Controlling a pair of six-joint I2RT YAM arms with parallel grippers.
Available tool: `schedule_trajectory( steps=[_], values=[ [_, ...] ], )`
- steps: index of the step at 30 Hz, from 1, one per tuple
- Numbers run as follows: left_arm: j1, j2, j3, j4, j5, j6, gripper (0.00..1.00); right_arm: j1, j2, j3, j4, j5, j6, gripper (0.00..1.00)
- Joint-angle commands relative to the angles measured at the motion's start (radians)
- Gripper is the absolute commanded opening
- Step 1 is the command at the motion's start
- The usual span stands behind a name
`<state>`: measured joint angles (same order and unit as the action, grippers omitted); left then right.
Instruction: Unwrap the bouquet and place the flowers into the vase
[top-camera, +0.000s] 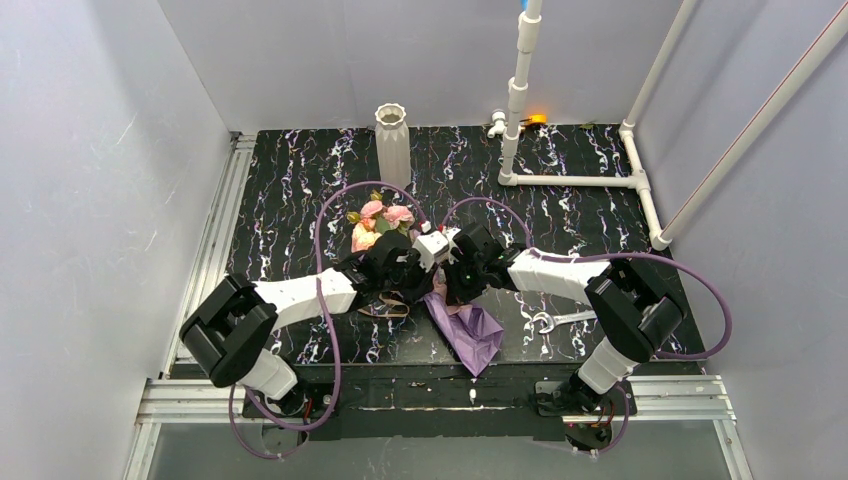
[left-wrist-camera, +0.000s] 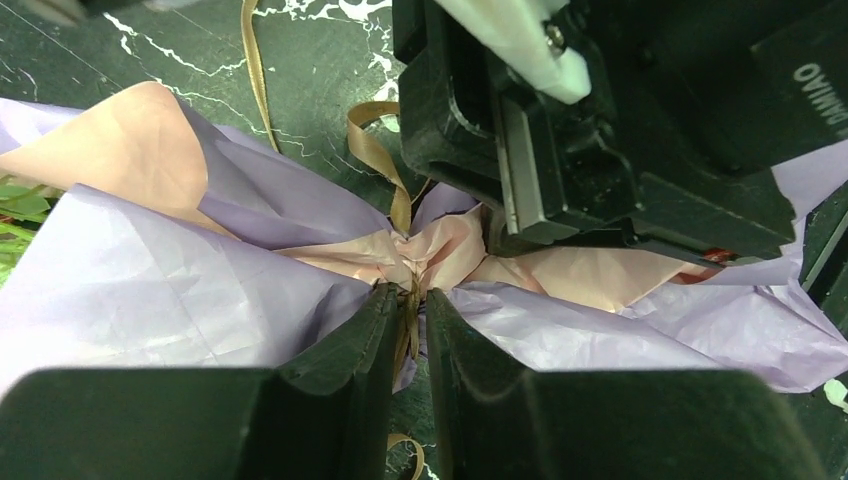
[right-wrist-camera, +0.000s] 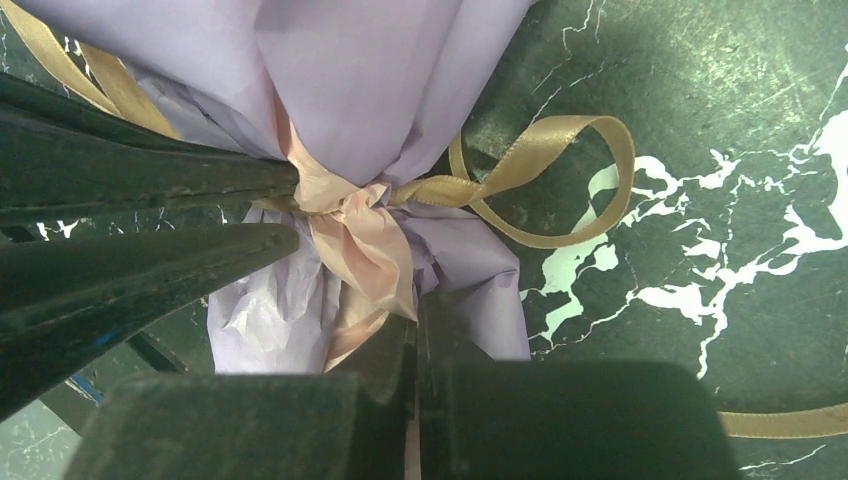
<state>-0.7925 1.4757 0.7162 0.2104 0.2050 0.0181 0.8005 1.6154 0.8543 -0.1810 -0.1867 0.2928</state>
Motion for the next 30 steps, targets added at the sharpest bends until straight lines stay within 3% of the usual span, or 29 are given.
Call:
schedule_trajectory(
  steps=[1, 4, 6, 9, 13, 19, 25, 30],
  values=[
    [-0.006, 0.007, -0.005, -0.003, -0.022, 0.022, 0.18, 0.003, -0.008, -0.020, -0.074, -0.008, 0.001, 0.01],
    [-0.013, 0.002, -0.045, -0.013, -0.026, 0.068, 0.28, 0.003, -0.005, -0.021, -0.073, -0.001, 0.004, 0.01],
    [-0.016, 0.003, -0.064, -0.026, -0.060, 0.100, 0.28, 0.002, -0.005, -0.021, -0.074, 0.006, 0.006, 0.01],
    [-0.019, 0.015, -0.078, -0.040, -0.136, 0.148, 0.00, -0.003, -0.006, -0.025, -0.075, 0.010, 0.012, 0.01],
    [-0.014, -0.007, -0.064, -0.055, -0.180, 0.154, 0.00, -0.006, -0.011, -0.037, -0.077, 0.012, 0.017, 0.01],
    [0.153, -0.112, -0.001, -0.055, 0.121, -0.157, 0.00, -0.006, -0.021, -0.057, -0.079, 0.038, 0.011, 0.01],
    [0.239, -0.151, 0.005, -0.001, 0.413, -0.289, 0.00, -0.007, -0.030, -0.069, -0.075, 0.042, 0.010, 0.01],
    [0.286, -0.151, -0.004, 0.035, 0.544, -0.351, 0.00, -0.007, -0.031, -0.065, -0.080, 0.039, 0.009, 0.01]
  ],
)
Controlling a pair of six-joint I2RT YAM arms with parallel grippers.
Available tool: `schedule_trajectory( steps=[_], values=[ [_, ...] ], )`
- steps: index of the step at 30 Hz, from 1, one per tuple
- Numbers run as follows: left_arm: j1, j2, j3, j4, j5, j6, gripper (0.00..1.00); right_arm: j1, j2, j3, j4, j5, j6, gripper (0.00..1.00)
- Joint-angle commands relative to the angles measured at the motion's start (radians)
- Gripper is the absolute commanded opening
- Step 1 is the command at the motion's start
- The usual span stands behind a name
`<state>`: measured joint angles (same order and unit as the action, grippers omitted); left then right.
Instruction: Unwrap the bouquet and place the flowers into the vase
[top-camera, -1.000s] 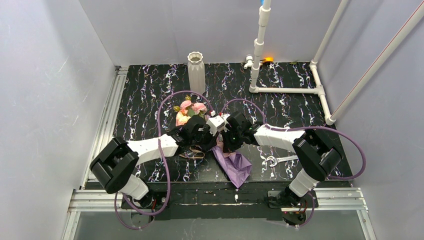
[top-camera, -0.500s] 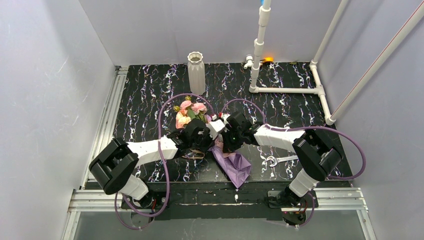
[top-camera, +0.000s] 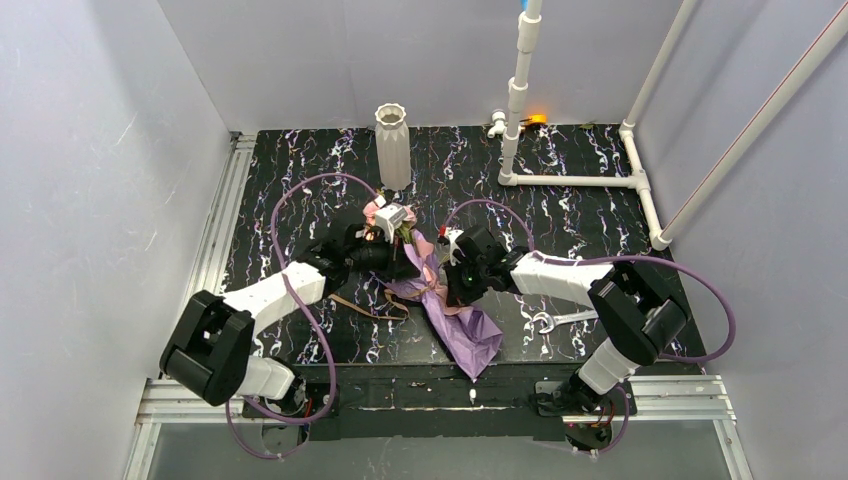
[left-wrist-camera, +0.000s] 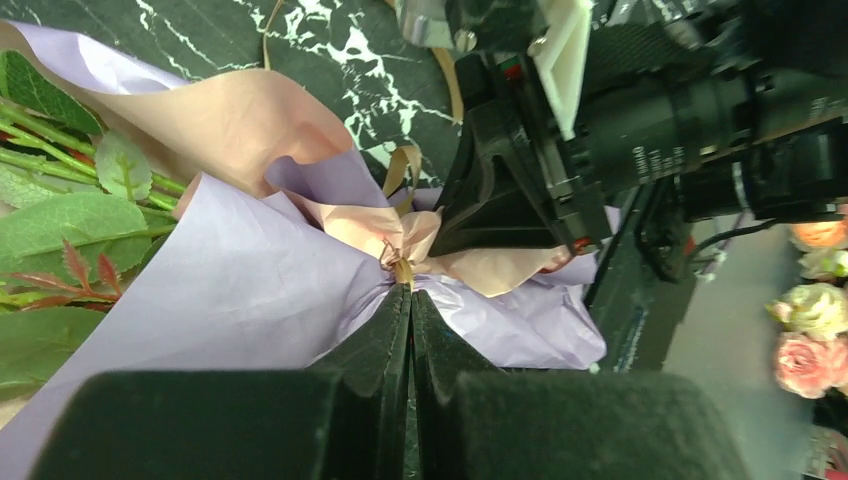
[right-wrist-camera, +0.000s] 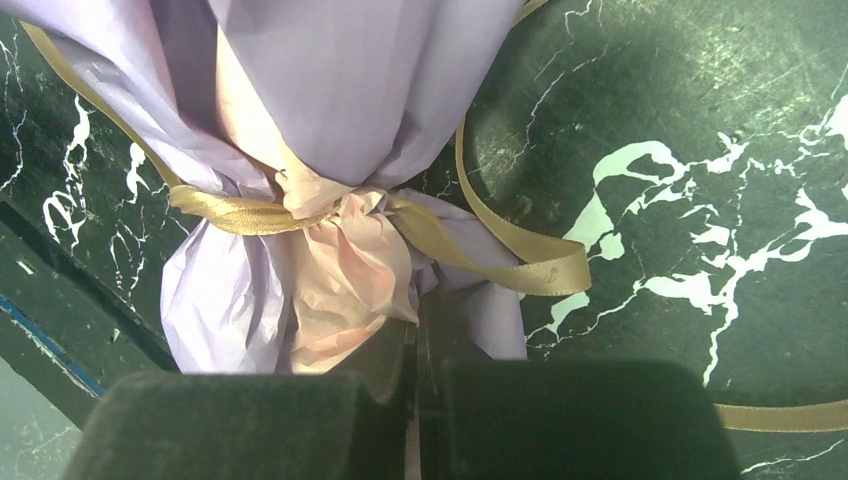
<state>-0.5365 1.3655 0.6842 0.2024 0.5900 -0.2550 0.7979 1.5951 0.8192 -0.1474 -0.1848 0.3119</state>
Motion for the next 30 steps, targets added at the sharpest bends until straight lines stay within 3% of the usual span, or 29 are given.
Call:
schedule_trajectory(
  steps=[1, 6, 8, 9, 13, 15, 17, 18, 19, 20, 22, 30],
  values=[
    [0.031, -0.049, 0.025, 0.043, 0.156, -0.068, 0.00, -0.005, -0.011, -0.027, -0.113, 0.033, -0.010, 0.01],
    [0.024, -0.094, 0.001, -0.008, 0.103, 0.100, 0.00, -0.005, -0.014, -0.016, -0.104, -0.008, -0.011, 0.01],
    [-0.012, -0.092, 0.025, -0.090, 0.058, 0.220, 0.12, -0.005, -0.011, -0.011, -0.099, -0.018, -0.010, 0.01],
    [-0.055, -0.075, 0.049, -0.155, -0.034, 0.279, 0.20, -0.005, -0.010, -0.007, -0.097, -0.022, -0.009, 0.01],
    [-0.174, 0.087, 0.134, -0.191, -0.217, 0.331, 0.39, -0.004, 0.008, 0.015, -0.089, -0.033, -0.005, 0.01],
    [-0.192, 0.159, 0.165, -0.250, -0.329, 0.335, 0.34, -0.005, 0.013, 0.021, -0.090, -0.028, -0.008, 0.01],
    [-0.185, 0.190, 0.202, -0.318, -0.368, 0.350, 0.21, -0.005, 0.011, 0.015, -0.095, -0.016, -0.009, 0.01],
    [-0.177, 0.177, 0.203, -0.334, -0.340, 0.360, 0.19, -0.005, 0.012, 0.010, -0.097, -0.008, -0.009, 0.01],
    [-0.117, 0.129, 0.175, -0.314, -0.214, 0.327, 0.00, -0.005, 0.011, 0.000, -0.098, 0.009, -0.005, 0.01],
    [0.016, 0.052, 0.129, -0.214, -0.008, 0.226, 0.00, -0.005, 0.006, -0.010, -0.099, 0.027, -0.001, 0.01],
    [0.084, -0.008, 0.134, -0.178, 0.115, 0.213, 0.00, -0.007, 0.002, -0.021, -0.101, 0.042, 0.008, 0.01],
    [0.105, -0.075, 0.148, -0.150, 0.270, 0.192, 0.00, -0.012, 0.005, -0.007, -0.099, 0.027, 0.013, 0.01]
  ],
)
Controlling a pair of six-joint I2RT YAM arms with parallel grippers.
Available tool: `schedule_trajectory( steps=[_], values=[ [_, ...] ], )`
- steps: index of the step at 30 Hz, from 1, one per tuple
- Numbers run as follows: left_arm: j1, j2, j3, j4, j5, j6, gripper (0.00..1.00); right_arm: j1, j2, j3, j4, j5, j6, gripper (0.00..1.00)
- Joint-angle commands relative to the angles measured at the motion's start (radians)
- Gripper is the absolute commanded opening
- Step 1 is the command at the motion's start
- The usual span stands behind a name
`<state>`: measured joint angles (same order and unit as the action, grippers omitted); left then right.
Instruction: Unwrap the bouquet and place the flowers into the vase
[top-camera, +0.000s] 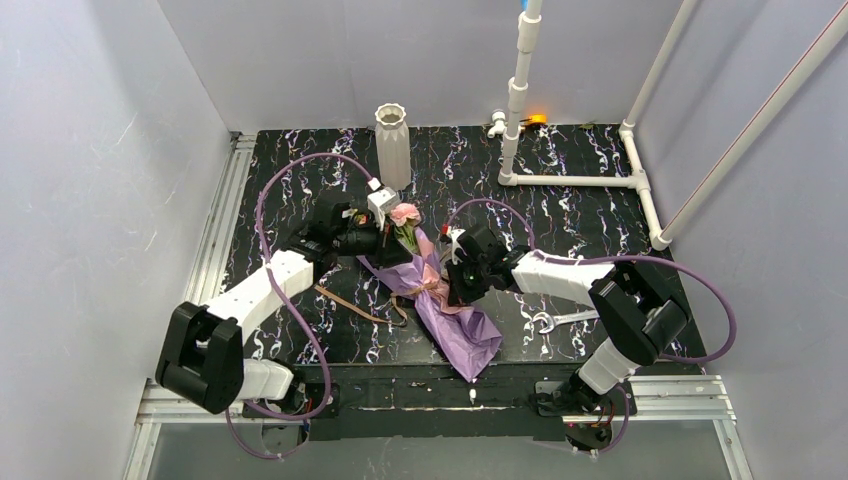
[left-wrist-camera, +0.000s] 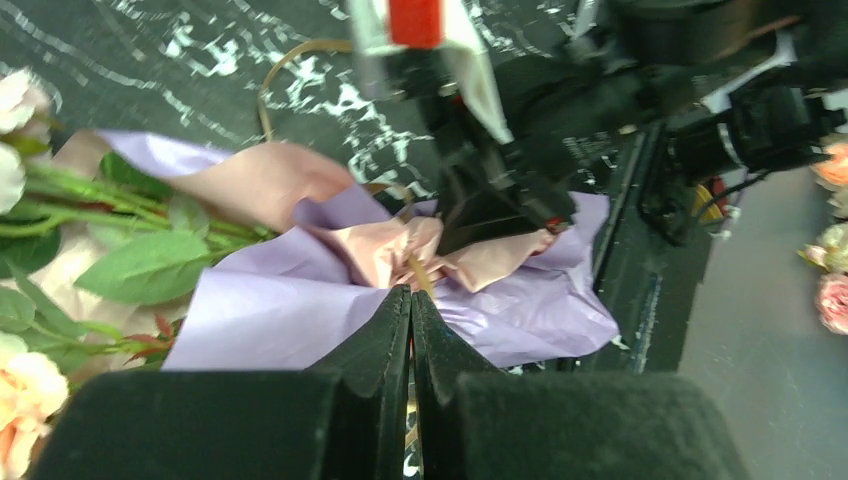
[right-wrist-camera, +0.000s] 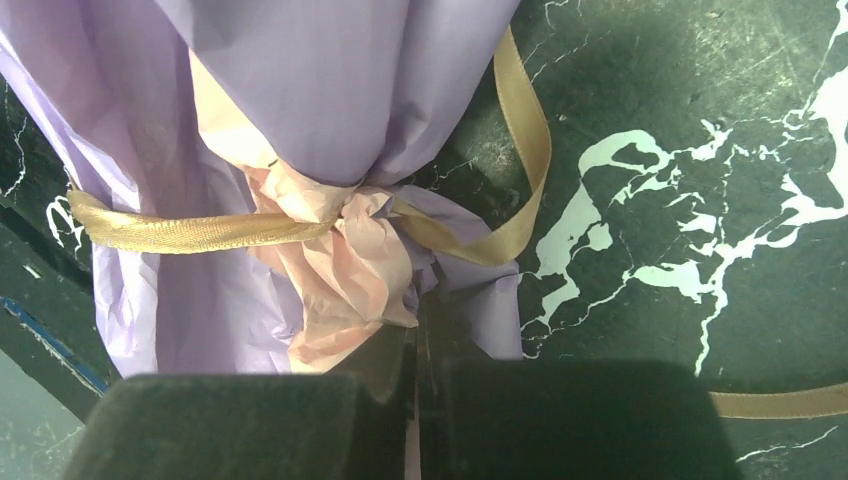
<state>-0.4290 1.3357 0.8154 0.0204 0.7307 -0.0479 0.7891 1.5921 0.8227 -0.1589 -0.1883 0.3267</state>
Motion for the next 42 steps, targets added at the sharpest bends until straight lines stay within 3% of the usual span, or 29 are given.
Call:
schedule_trajectory(
  steps=[1, 4, 7, 8, 10, 12, 15, 17, 22, 25, 27, 29, 33, 40, 42],
  values=[
    [-0.002, -0.048, 0.011, 0.030, 0.129, -0.011, 0.00, -0.004, 0.008, -0.007, -0.084, 0.024, -0.001, 0.01],
    [0.000, -0.056, -0.010, 0.013, 0.113, 0.020, 0.00, -0.004, 0.004, 0.008, -0.075, -0.031, 0.002, 0.01],
    [-0.002, -0.062, -0.023, -0.060, 0.107, 0.138, 0.00, -0.002, -0.007, 0.023, -0.069, -0.069, 0.008, 0.18],
    [-0.009, -0.062, -0.024, -0.088, 0.091, 0.188, 0.05, -0.001, -0.015, 0.025, -0.062, -0.073, 0.013, 0.26],
    [-0.025, -0.059, -0.024, -0.144, 0.050, 0.253, 0.25, -0.002, -0.032, 0.029, -0.058, -0.082, 0.029, 0.38],
    [-0.030, -0.046, -0.024, -0.188, 0.035, 0.290, 0.36, -0.002, -0.052, 0.041, -0.068, -0.090, 0.034, 0.46],
    [-0.030, -0.028, -0.026, -0.246, 0.037, 0.353, 0.38, -0.002, -0.089, 0.059, -0.082, -0.092, 0.031, 0.53],
    [-0.037, -0.046, -0.055, -0.273, 0.065, 0.460, 0.39, -0.002, -0.130, 0.081, -0.100, -0.110, 0.022, 0.65],
    [-0.077, -0.072, -0.056, -0.304, 0.043, 0.537, 0.38, -0.002, -0.184, 0.119, -0.159, -0.134, -0.027, 0.72],
    [-0.132, -0.099, -0.066, -0.263, -0.058, 0.527, 0.45, -0.003, -0.217, 0.128, -0.168, -0.120, -0.083, 0.69],
    [-0.174, -0.115, -0.088, -0.198, -0.115, 0.492, 0.45, -0.004, -0.221, 0.135, -0.152, -0.113, -0.108, 0.55],
    [-0.203, -0.109, -0.099, -0.149, -0.137, 0.469, 0.41, -0.003, -0.203, 0.139, -0.128, -0.136, -0.125, 0.47],
    [-0.229, -0.057, -0.102, -0.080, -0.161, 0.430, 0.34, -0.002, -0.139, 0.157, -0.060, -0.203, -0.165, 0.45],
    [-0.228, 0.040, -0.121, 0.044, -0.260, 0.336, 0.29, -0.004, -0.014, 0.192, 0.048, -0.220, -0.233, 0.50],
    [-0.227, 0.050, -0.123, 0.046, -0.263, 0.319, 0.21, -0.005, 0.005, 0.183, 0.074, -0.227, -0.234, 0.50]
  ],
)
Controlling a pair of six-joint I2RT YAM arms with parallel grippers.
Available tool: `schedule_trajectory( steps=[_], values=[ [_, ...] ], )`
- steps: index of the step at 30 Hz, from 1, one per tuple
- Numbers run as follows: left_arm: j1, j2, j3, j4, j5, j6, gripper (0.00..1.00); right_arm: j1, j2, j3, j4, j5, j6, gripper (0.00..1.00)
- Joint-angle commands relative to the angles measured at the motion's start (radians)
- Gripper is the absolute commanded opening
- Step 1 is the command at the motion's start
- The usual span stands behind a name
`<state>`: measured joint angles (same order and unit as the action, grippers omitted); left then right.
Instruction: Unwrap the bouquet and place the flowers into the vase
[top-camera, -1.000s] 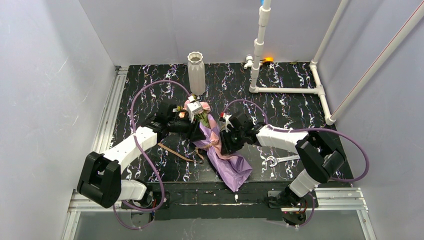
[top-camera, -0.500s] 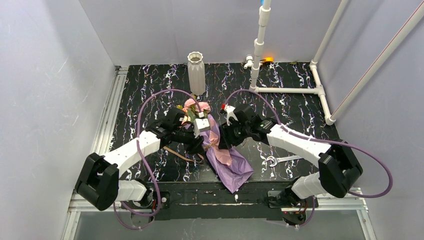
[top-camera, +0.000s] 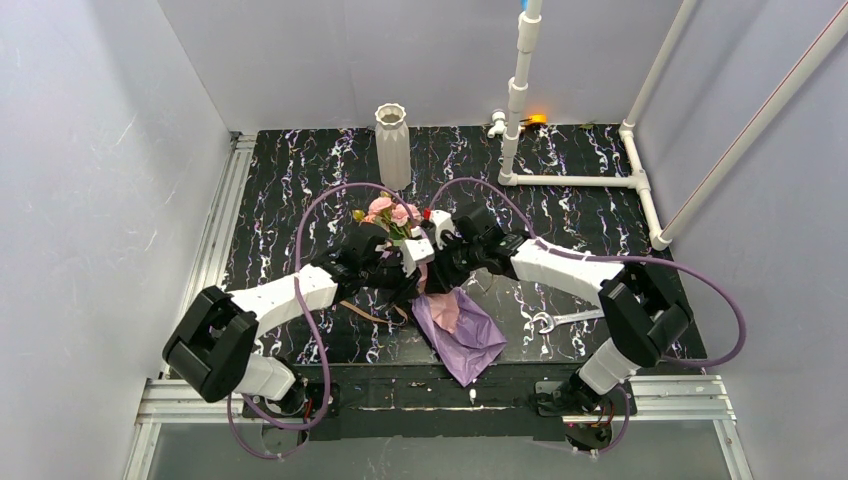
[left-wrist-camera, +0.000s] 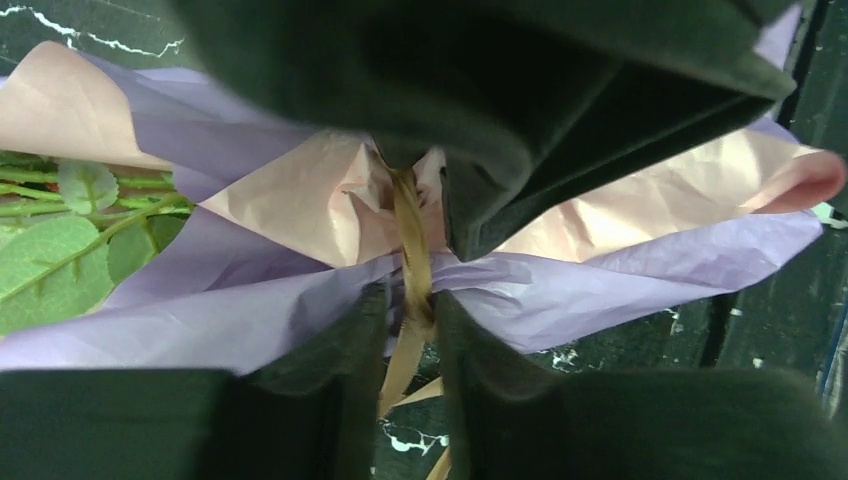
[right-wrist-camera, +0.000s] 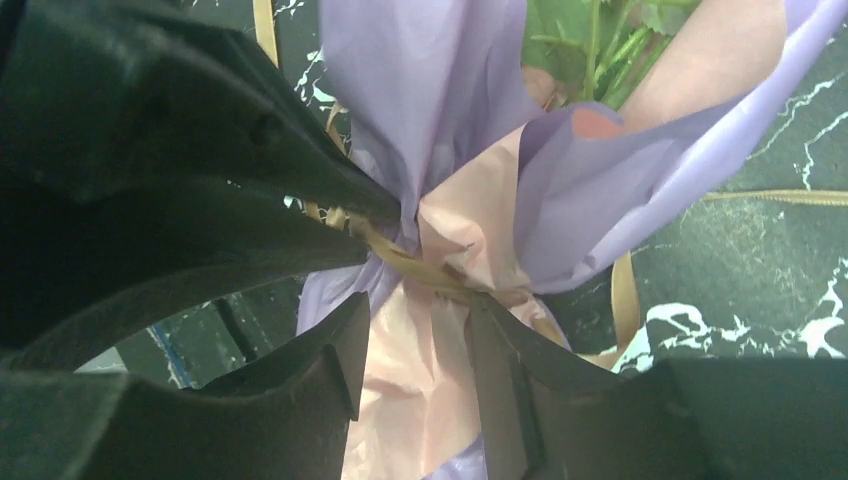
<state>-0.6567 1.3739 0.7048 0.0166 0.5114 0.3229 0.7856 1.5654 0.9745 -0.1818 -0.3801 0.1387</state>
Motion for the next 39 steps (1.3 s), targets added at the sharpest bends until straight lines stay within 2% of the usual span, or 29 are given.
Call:
schedule_trajectory(
  steps=[1, 4, 9, 14, 20, 24, 27, 29, 32, 39],
  values=[
    [0.002, 0.012, -0.015, 0.049, -0.039, -0.060, 0.15, 0.000, 0.036, 0.030, 0.100, -0.037, -0.051, 0.50],
    [0.002, 0.001, -0.026, 0.049, -0.045, -0.081, 0.00, 0.000, 0.042, 0.020, 0.103, -0.041, -0.059, 0.50],
    [0.043, -0.055, -0.046, 0.038, -0.047, -0.123, 0.00, 0.001, 0.041, -0.003, 0.083, -0.005, -0.093, 0.42],
    [0.090, -0.161, -0.045, -0.007, 0.017, -0.145, 0.00, 0.001, 0.034, -0.019, 0.033, 0.070, -0.135, 0.27],
    [0.109, -0.196, -0.041, -0.088, 0.097, -0.116, 0.00, 0.001, 0.014, -0.029, -0.021, 0.092, -0.164, 0.21],
    [0.109, -0.178, -0.042, -0.103, 0.140, -0.064, 0.00, 0.001, -0.058, -0.037, 0.010, 0.050, -0.164, 0.25],
    [0.109, -0.159, -0.040, -0.105, 0.155, -0.029, 0.00, 0.001, -0.120, -0.059, 0.098, 0.007, -0.151, 0.34],
    [0.109, -0.153, -0.037, -0.104, 0.159, -0.015, 0.00, 0.002, -0.141, -0.074, 0.168, -0.003, -0.150, 0.35],
    [0.109, -0.151, -0.030, -0.105, 0.168, 0.001, 0.00, 0.011, -0.129, -0.080, 0.255, -0.008, -0.171, 0.36],
    [0.110, -0.149, -0.015, -0.105, 0.147, 0.001, 0.00, 0.022, -0.021, -0.067, 0.316, -0.060, -0.194, 0.40]
  ],
)
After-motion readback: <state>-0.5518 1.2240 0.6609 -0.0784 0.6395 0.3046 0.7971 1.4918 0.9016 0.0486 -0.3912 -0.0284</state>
